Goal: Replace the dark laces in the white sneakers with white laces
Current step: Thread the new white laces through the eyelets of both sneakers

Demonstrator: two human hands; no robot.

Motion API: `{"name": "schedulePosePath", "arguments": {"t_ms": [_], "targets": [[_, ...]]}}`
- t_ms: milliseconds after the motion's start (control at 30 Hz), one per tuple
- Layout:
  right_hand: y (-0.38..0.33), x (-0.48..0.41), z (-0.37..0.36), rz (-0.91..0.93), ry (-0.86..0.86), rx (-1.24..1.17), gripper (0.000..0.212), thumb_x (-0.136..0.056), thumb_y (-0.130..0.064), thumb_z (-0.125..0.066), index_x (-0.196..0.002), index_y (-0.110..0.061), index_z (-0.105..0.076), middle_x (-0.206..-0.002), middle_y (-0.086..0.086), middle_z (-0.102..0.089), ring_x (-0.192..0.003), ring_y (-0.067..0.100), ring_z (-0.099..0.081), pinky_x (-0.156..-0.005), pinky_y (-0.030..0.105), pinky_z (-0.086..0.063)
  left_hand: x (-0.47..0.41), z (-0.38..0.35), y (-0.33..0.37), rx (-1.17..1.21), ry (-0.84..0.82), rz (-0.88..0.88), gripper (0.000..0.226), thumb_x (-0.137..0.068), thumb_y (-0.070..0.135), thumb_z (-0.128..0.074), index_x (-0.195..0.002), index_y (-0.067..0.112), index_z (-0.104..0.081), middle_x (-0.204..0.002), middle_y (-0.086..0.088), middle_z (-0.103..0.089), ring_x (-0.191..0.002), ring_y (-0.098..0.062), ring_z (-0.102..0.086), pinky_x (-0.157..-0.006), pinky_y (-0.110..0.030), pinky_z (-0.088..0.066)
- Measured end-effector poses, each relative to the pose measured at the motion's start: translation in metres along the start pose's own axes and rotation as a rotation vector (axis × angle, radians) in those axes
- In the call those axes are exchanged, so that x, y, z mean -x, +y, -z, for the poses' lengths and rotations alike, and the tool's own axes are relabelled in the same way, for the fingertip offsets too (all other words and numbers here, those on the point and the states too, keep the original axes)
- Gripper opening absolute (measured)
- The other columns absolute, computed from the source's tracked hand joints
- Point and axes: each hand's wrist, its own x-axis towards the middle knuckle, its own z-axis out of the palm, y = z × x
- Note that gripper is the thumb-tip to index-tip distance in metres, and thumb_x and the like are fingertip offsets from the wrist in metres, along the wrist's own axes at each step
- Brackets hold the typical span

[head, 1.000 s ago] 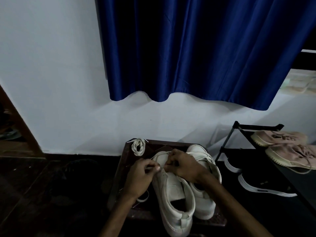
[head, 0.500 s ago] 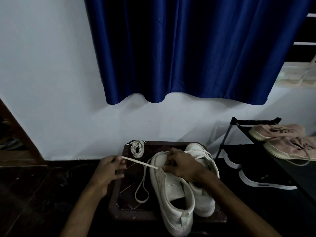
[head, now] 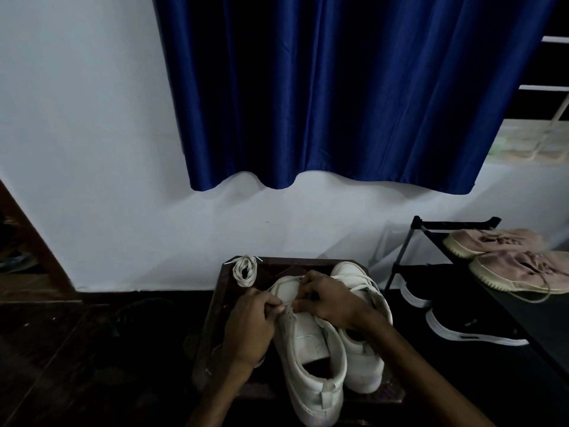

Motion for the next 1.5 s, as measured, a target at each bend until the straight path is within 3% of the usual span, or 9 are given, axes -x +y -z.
{"name": "schedulePosePath", "arguments": {"t_ms": [233,333,533,767,900,1200,1333,1400,1500], "targets": [[-0.005,0.0,0.001,-0.005,-0.026,0.048,0.025,-0.079,-0.051,-0.065,-0.082,-0.027,-0.071,-0.101,-0.009,-0.051,-0.087,0.006,-0.048,-0.09,0.041,-0.045,-0.007,0.004,-0.01,-0.027,-0.07,0.056,0.012,-0.095,0.022,-0.059,-0.092,0.012,-0.063,-0.099,-0.006,-0.061,-0.096,-0.024,-0.059,-0.08,-0.034,-0.041],[-0.004,0.0,0.003,0.0,-0.039,0.096,0.024,-0.081,-0.052,-0.064,-0.082,-0.029,-0.069,-0.105,-0.008,-0.052,-0.087,0.005,-0.047,-0.088,0.038,-0.044,-0.021,0.038,-0.034,0.109,0.008,0.194,0.016,-0.095,0.01,-0.057,-0.08,0.015,-0.061,-0.082,-0.012,-0.063,-0.084,-0.034,-0.063,-0.074,-0.037,-0.044],[-0.006,-0.001,0.002,0.005,-0.019,0.089,0.017,-0.08,-0.05,-0.066,-0.078,-0.033,-0.067,-0.104,-0.011,-0.053,-0.089,0.003,-0.046,-0.09,0.039,-0.043,-0.027,0.1,-0.069,0.041,0.091,0.264,0.017,-0.09,0.013,-0.065,-0.076,0.022,-0.065,-0.081,-0.004,-0.068,-0.083,-0.028,-0.065,-0.076,-0.035,-0.048],[-0.007,0.0,0.003,-0.002,-0.001,0.065,0.029,-0.068,-0.064,-0.058,-0.074,-0.037,-0.065,-0.101,-0.012,-0.053,-0.086,0.003,-0.049,-0.09,0.04,-0.044,-0.006,0.032,-0.011,-0.021,-0.026,-0.124,0.016,-0.092,0.021,-0.059,-0.102,0.026,-0.071,-0.103,0.01,-0.063,-0.097,-0.007,-0.06,-0.086,-0.03,-0.048],[-0.006,0.001,0.003,-0.008,0.002,0.042,0.048,-0.06,-0.072,-0.047,-0.076,-0.032,-0.069,-0.097,-0.013,-0.053,-0.084,0.003,-0.05,-0.087,0.039,-0.046,-0.004,0.004,0.003,-0.053,-0.045,-0.057,0.005,-0.087,0.027,-0.069,-0.089,0.024,-0.068,-0.097,0.007,-0.061,-0.093,-0.013,-0.061,-0.081,-0.034,-0.048],[-0.006,0.004,0.01,-0.017,-0.027,0.078,0.017,-0.079,-0.051,-0.067,-0.081,-0.034,-0.065,-0.105,-0.011,-0.052,-0.092,0.004,-0.051,-0.091,0.043,-0.045,-0.012,0.033,-0.01,-0.191,-0.091,0.141,0.016,-0.097,0.03,-0.056,-0.099,0.017,-0.064,-0.103,0.0,-0.068,-0.102,-0.022,-0.062,-0.082,-0.032,-0.042],[-0.025,0.016,0.029,0.027,0.228,0.217,0.015,-0.089,-0.043,-0.058,-0.093,-0.03,-0.064,-0.103,-0.011,-0.052,-0.101,0.013,-0.054,-0.089,0.04,-0.045,-0.005,0.029,-0.017,0.091,-0.194,0.203,0.016,-0.094,0.024,-0.061,-0.08,0.025,-0.055,-0.078,0.005,-0.07,-0.075,-0.01,-0.065,-0.079,-0.035,-0.051],[-0.043,0.032,0.038,-0.034,0.342,0.173,0.033,-0.094,-0.05,-0.048,-0.08,-0.025,-0.064,-0.09,-0.008,-0.056,-0.091,0.015,-0.058,-0.078,0.036,-0.046,0.002,0.022,-0.015,0.186,-0.235,0.216,0.009,-0.092,0.028,-0.064,-0.085,0.024,-0.06,-0.081,0.006,-0.07,-0.075,-0.001,-0.065,-0.077,-0.03,-0.051],[-0.075,0.055,0.026,-0.162,0.172,0.349,0.069,-0.085,-0.077,-0.017,-0.068,-0.023,-0.056,-0.09,-0.004,-0.06,-0.098,0.018,-0.056,-0.085,0.041,-0.044,0.002,0.014,-0.013,0.25,-0.218,0.193,0.025,-0.091,0.047,-0.06,-0.087,0.023,-0.065,-0.084,0.006,-0.07,-0.08,-0.006,-0.065,-0.073,-0.03,-0.05]]}}
